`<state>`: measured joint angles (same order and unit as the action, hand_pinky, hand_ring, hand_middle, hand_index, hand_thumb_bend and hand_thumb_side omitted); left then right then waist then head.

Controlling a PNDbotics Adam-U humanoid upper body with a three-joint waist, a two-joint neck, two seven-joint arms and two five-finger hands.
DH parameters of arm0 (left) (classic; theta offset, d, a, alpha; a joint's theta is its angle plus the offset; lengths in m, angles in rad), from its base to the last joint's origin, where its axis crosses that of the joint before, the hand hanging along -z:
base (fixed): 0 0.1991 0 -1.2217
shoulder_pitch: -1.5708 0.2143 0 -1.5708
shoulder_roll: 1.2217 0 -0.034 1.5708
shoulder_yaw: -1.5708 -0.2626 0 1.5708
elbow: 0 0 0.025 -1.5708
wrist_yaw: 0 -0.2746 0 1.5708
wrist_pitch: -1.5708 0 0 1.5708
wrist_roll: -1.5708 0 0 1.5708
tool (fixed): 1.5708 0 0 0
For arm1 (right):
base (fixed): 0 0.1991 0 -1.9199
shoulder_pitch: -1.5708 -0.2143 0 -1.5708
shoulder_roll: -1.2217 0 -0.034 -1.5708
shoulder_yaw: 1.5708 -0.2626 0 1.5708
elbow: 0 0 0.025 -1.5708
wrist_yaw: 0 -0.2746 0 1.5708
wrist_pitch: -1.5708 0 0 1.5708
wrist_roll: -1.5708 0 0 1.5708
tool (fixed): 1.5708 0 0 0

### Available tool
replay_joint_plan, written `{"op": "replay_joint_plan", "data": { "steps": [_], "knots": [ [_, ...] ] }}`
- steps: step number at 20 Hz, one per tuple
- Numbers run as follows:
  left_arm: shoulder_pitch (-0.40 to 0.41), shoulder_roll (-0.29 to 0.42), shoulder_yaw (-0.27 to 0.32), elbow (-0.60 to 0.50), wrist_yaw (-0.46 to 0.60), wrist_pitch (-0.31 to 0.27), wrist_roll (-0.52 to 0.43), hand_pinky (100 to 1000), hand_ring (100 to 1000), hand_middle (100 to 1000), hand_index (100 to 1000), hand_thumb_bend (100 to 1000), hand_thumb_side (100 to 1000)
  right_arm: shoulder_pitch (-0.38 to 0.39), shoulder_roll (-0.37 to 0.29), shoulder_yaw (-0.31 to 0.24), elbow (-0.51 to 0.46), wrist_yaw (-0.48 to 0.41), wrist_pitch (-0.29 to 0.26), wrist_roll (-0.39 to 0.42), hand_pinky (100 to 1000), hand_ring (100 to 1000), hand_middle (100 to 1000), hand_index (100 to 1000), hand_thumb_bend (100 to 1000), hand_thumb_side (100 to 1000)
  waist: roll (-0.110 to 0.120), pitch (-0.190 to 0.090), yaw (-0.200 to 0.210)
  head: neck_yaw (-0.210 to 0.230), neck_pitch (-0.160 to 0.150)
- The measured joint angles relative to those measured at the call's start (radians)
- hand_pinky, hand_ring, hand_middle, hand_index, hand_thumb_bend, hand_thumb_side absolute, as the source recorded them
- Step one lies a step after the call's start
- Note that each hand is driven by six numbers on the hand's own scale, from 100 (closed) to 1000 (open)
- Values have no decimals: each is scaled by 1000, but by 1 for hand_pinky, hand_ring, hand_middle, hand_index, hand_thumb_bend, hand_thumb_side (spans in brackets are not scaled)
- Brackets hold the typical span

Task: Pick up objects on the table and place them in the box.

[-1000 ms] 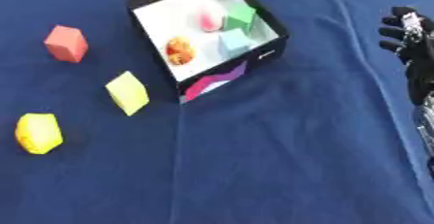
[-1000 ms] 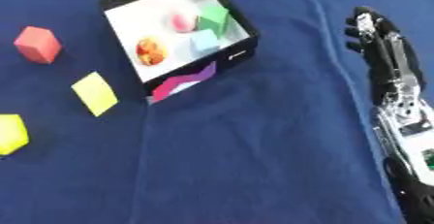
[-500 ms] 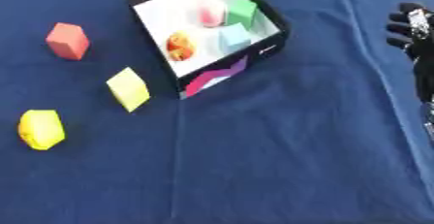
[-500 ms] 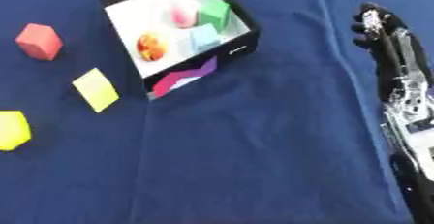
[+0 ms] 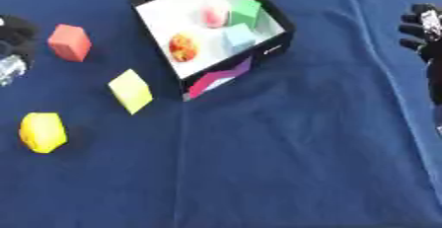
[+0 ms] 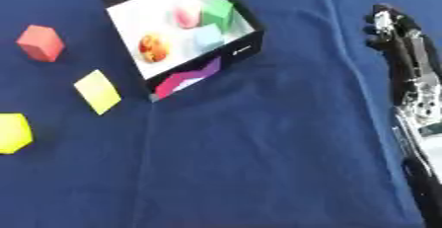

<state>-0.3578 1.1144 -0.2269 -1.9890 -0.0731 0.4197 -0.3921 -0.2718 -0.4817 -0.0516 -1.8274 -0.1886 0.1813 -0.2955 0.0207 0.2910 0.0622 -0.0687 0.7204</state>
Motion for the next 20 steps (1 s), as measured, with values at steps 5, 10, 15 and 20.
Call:
{"op": "replay_joint_plan", "data": {
  "steps": [5,10,15,20],
  "knots": [
    [16,7,-31,7,-74,57,-55,886,845,770,849,320,614,0,0,-1,0,0,6,-6,832,826,758,845,100,775,2,0,-4,18,0],
    [8,5,-50,22,-177,56,-65,905,844,761,852,435,472,0,0,-3,0,0,10,-6,832,825,757,843,100,778,2,0,-7,32,4],
    [3,-8,-65,63,-289,48,-61,889,825,739,843,462,432,-8,0,-3,3,0,13,-3,831,824,756,843,100,780,6,0,-8,47,7],
    [-4,-27,-78,106,-304,46,-59,884,823,735,838,431,486,-10,0,-2,10,2,17,0,831,826,756,842,100,784,6,0,-8,56,8]
  ]
}}
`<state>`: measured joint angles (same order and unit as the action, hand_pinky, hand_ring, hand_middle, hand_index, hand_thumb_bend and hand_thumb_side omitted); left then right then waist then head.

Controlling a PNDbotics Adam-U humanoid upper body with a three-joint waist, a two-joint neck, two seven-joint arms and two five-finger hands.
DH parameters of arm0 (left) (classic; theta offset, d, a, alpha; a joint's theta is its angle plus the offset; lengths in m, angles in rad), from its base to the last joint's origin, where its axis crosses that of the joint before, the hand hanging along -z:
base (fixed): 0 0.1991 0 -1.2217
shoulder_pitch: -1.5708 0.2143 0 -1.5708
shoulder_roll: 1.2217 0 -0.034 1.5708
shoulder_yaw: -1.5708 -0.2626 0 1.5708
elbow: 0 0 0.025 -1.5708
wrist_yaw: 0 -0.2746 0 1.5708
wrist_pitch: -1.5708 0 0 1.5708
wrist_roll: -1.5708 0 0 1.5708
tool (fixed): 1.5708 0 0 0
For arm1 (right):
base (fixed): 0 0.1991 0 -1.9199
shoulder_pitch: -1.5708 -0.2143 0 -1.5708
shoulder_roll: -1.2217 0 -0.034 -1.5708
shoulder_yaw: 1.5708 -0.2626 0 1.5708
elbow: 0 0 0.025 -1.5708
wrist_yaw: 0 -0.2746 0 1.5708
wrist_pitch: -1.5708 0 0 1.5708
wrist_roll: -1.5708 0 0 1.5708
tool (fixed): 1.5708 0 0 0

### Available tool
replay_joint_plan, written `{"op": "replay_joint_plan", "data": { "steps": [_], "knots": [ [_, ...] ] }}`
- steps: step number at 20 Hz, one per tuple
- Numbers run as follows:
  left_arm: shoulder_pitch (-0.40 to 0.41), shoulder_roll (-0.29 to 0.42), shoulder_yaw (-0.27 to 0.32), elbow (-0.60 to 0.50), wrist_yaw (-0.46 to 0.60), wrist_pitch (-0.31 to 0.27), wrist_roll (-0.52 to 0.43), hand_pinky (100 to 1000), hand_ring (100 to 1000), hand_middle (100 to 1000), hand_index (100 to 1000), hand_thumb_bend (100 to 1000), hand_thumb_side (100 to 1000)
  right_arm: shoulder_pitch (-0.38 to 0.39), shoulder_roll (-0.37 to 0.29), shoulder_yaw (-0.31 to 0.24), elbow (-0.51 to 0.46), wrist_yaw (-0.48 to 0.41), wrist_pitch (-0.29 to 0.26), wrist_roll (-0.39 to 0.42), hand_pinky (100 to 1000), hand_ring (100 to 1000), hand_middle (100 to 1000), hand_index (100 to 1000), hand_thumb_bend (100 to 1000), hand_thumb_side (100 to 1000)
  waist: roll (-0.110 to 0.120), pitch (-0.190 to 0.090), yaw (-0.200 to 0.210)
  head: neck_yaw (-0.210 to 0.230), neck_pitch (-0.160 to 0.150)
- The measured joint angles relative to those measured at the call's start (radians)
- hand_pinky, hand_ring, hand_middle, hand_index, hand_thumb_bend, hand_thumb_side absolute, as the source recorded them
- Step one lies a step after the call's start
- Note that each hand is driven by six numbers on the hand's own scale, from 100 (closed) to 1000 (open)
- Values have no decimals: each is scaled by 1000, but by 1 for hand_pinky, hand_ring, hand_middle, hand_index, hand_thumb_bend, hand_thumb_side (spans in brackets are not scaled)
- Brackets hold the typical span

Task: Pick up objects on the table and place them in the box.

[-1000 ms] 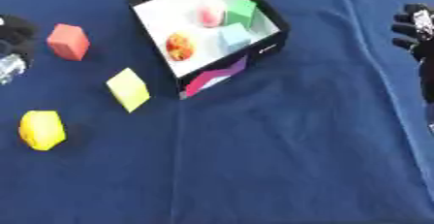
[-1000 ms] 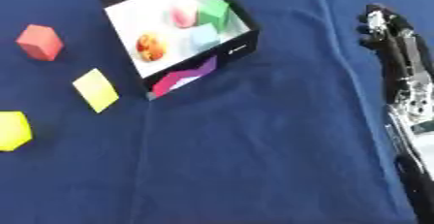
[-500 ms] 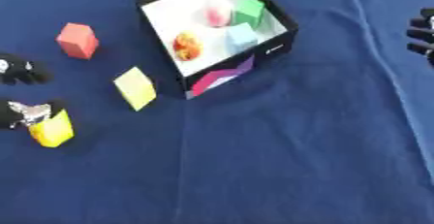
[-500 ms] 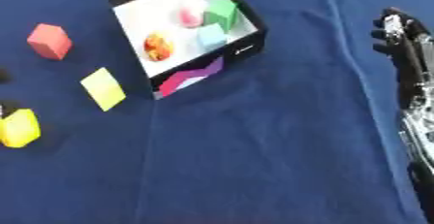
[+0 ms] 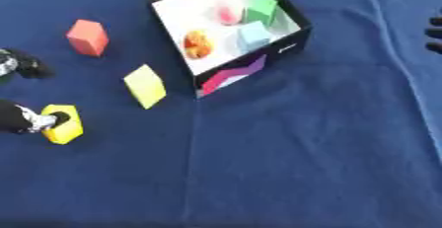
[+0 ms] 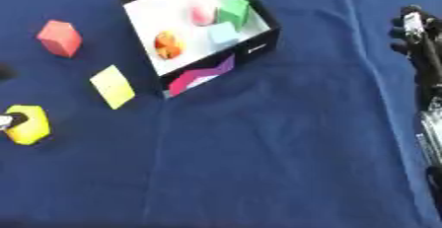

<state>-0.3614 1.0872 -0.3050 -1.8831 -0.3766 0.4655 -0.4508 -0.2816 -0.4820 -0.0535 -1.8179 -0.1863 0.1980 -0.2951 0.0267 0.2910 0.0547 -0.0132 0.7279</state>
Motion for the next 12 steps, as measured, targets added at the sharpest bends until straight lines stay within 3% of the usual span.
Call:
{"op": "replay_joint_plan", "data": {
  "steps": [5,12],
  "knots": [
    [-2,-5,-10,19,22,2,-8,886,826,738,841,445,517,0,0,5,6,5,1,1,831,826,755,844,100,784,0,0,0,4,0],
    [-21,-14,-28,41,23,-11,-37,889,829,742,841,506,469,-1,0,5,6,5,3,5,833,828,761,846,100,784,0,0,-5,4,0]
  ]
}}
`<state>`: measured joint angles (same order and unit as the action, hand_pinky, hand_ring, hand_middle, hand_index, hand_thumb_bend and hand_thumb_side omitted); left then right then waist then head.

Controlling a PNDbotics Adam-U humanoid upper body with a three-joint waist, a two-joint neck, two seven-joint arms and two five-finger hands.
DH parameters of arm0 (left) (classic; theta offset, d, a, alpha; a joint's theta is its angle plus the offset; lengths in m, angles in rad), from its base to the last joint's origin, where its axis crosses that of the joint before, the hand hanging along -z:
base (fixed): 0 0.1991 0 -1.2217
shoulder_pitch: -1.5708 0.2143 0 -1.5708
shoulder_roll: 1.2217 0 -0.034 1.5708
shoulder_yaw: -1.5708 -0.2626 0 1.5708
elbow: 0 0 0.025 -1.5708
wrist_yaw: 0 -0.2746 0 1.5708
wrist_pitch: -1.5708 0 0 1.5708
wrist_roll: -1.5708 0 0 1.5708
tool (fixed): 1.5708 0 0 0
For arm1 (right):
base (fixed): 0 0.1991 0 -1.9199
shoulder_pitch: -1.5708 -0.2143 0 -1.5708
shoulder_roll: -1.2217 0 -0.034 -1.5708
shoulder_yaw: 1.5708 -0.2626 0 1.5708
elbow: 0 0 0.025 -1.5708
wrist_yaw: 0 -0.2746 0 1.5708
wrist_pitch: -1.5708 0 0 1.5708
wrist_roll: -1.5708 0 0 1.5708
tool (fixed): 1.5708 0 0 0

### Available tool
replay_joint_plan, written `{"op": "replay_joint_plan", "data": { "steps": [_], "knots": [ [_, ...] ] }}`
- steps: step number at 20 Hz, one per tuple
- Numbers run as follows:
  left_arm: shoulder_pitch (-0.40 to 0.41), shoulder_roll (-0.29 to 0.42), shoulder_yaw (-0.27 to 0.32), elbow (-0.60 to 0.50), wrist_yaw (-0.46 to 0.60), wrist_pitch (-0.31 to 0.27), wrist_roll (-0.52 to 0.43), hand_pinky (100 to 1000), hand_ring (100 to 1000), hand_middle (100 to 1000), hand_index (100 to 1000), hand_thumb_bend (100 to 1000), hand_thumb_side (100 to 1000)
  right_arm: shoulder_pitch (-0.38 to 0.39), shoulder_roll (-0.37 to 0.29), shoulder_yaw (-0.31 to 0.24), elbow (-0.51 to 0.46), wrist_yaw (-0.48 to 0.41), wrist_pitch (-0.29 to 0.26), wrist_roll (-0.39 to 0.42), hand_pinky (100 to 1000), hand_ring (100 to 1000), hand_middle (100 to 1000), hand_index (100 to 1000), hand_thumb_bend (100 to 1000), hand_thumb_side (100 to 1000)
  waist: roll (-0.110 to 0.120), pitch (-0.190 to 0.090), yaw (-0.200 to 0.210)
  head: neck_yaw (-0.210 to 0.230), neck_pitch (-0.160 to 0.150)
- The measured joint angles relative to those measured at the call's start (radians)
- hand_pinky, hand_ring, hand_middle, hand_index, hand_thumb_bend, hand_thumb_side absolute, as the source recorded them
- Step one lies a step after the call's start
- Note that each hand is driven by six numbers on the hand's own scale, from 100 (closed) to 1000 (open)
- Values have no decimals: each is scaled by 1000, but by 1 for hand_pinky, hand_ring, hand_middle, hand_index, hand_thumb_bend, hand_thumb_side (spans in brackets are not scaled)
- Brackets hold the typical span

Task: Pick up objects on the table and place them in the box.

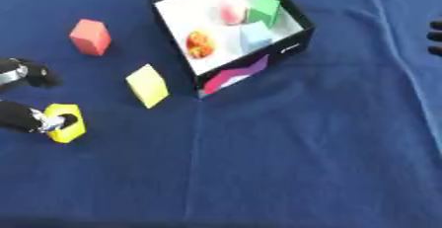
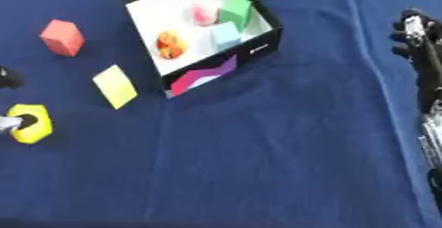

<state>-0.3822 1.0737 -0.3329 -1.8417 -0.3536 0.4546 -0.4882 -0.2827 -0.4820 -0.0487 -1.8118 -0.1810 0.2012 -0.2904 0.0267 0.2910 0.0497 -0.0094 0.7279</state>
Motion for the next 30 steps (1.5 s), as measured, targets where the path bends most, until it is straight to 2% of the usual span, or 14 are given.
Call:
{"op": "replay_joint_plan", "data": {
  "steps": [2,4,8,15,21,26,27,30],
  "knots": [
    [-8,-8,-7,14,-6,-7,-10,890,828,741,837,520,439,-3,0,0,0,0,0,2,833,828,762,846,100,784,0,0,-1,0,0],
    [-15,-14,-15,27,-14,-15,-19,889,826,736,826,536,351,-5,0,0,0,0,-1,3,833,829,762,846,100,784,0,0,-1,0,0],
    [-28,-25,-28,43,-41,-35,-36,885,817,722,820,588,248,-7,0,0,1,0,-1,7,833,829,762,846,100,785,2,0,-2,2,0],
    [-43,-42,-55,64,-115,-60,-58,886,811,718,820,646,208,-7,0,0,6,0,-1,12,834,829,761,845,100,785,7,-1,-4,9,1],
    [-59,-58,-72,93,-182,-77,-65,867,778,665,807,665,102,-7,0,0,6,0,-2,14,834,829,761,845,100,787,7,-1,-4,14,9],
    [-73,-73,-86,113,-233,-87,-60,860,759,634,797,671,109,-6,0,1,7,0,0,17,834,829,761,845,100,785,9,-7,-2,21,10],
    [-77,-77,-90,117,-241,-89,-60,865,756,631,800,666,144,-6,0,1,8,0,1,17,834,829,761,845,100,785,9,-9,-2,22,10],
    [-84,-88,-97,122,-255,-94,-56,865,752,627,799,661,172,-2,0,1,12,0,1,18,835,829,761,846,100,785,11,-10,-1,24,16]
  ]
}}
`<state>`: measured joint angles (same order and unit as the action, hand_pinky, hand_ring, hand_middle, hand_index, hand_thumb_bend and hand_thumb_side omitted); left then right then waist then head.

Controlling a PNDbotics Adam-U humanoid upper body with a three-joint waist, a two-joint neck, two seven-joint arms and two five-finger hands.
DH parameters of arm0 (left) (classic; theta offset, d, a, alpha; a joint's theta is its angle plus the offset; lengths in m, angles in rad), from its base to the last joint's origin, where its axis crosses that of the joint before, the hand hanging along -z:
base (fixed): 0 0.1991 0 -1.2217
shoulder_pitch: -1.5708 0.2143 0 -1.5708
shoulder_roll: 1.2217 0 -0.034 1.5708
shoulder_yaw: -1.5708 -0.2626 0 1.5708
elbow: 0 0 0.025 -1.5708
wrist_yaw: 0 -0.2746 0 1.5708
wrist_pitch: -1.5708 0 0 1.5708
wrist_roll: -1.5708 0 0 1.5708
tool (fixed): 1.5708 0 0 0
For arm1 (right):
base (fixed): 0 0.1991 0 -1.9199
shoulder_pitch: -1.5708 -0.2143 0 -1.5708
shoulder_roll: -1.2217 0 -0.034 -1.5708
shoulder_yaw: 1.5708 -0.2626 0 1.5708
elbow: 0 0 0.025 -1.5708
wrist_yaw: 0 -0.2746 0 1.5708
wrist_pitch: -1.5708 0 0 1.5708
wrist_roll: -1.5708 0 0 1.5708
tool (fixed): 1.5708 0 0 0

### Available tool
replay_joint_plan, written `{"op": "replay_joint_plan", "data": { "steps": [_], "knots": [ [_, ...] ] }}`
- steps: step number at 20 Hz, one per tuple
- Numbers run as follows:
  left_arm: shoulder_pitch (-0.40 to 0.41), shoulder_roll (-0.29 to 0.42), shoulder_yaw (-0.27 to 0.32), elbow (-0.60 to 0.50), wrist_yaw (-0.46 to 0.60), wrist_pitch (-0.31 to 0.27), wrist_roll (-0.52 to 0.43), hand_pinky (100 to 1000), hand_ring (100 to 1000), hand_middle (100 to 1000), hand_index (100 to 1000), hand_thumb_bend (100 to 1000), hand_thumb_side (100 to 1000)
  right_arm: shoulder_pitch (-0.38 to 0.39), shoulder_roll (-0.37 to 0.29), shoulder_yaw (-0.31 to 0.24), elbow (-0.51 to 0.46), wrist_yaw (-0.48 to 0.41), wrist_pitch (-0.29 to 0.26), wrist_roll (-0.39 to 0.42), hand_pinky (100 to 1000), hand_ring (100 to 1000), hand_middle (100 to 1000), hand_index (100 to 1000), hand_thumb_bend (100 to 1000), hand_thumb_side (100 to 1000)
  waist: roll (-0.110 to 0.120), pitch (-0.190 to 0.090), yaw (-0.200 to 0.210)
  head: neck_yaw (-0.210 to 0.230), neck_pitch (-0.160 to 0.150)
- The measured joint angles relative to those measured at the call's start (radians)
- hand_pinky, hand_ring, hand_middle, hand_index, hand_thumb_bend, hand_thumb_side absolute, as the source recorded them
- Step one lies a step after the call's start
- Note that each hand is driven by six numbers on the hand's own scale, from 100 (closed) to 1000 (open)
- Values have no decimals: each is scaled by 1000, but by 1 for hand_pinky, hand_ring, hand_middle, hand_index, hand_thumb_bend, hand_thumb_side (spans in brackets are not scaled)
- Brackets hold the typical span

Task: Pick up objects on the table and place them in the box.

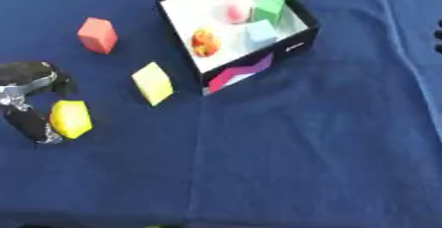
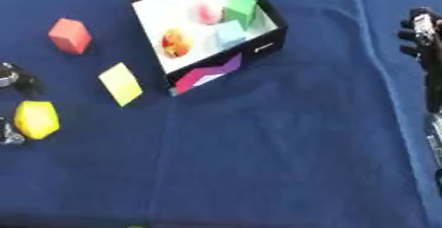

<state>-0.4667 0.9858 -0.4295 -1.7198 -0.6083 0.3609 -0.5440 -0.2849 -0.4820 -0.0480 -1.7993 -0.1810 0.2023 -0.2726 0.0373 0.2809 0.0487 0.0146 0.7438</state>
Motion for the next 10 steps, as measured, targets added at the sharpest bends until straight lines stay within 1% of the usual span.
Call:
{"op": "replay_joint_plan", "data": {
  "steps": [3,6,8,10],
  "knots": [
    [-1,-8,0,2,-7,-3,3,863,743,617,794,678,171,3,0,0,0,0,0,0,835,829,761,846,100,785,2,0,0,1,2],
    [-2,-8,-5,3,-18,-6,6,856,724,593,768,691,147,3,0,0,0,0,0,0,835,829,761,846,100,786,4,0,0,2,3],
    [-6,-9,-8,9,-31,-10,6,852,709,580,740,694,137,3,0,0,0,0,0,0,835,829,762,846,100,784,4,0,0,2,3],
    [-13,-14,-14,18,-46,-15,4,849,698,573,679,690,126,3,0,0,0,0,0,0,835,829,762,846,100,785,6,-3,-1,3,4]
  ]
}}
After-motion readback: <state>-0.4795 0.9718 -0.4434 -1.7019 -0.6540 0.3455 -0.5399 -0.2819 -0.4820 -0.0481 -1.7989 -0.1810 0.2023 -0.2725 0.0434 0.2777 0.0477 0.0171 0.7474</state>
